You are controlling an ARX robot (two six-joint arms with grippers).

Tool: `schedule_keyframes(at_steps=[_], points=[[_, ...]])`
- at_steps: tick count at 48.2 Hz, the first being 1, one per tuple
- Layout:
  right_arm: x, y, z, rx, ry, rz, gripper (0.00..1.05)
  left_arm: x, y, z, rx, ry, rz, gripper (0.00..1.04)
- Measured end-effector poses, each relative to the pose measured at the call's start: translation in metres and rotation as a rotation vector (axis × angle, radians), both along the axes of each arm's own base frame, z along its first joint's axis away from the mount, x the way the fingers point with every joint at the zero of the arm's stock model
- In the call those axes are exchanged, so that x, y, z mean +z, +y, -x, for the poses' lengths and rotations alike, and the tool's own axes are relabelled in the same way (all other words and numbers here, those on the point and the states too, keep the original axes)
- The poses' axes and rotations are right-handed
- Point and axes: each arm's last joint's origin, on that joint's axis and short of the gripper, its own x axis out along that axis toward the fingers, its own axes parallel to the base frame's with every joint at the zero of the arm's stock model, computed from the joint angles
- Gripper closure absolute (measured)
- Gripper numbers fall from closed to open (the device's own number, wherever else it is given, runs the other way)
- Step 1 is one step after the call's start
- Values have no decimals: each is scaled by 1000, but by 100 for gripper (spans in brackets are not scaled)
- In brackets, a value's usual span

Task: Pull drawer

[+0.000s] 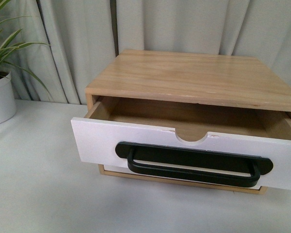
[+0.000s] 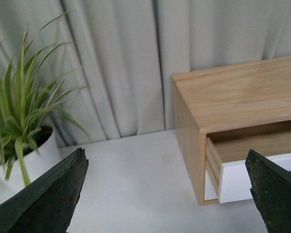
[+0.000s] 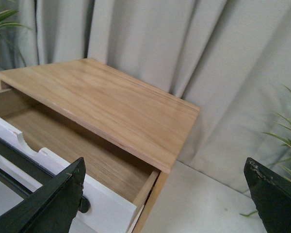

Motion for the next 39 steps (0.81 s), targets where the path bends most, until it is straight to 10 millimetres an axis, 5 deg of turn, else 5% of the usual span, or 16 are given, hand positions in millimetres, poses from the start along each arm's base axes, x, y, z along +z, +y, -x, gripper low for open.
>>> schedule_keyframes(at_steps=[7,21,27,39], points=[[0,0,9,-63,21,-74,9,-23,2,7,56,98,62,6],[-2,-2,10,-142,44,-139,14,-25,3,7,66,102,89,7],[-12,-6,13,-298,61,-246,37,-29,11,11,191,43,151,30],[-28,-5,19,-294,69,-280,85,-40,11,21,186,38,167,78]])
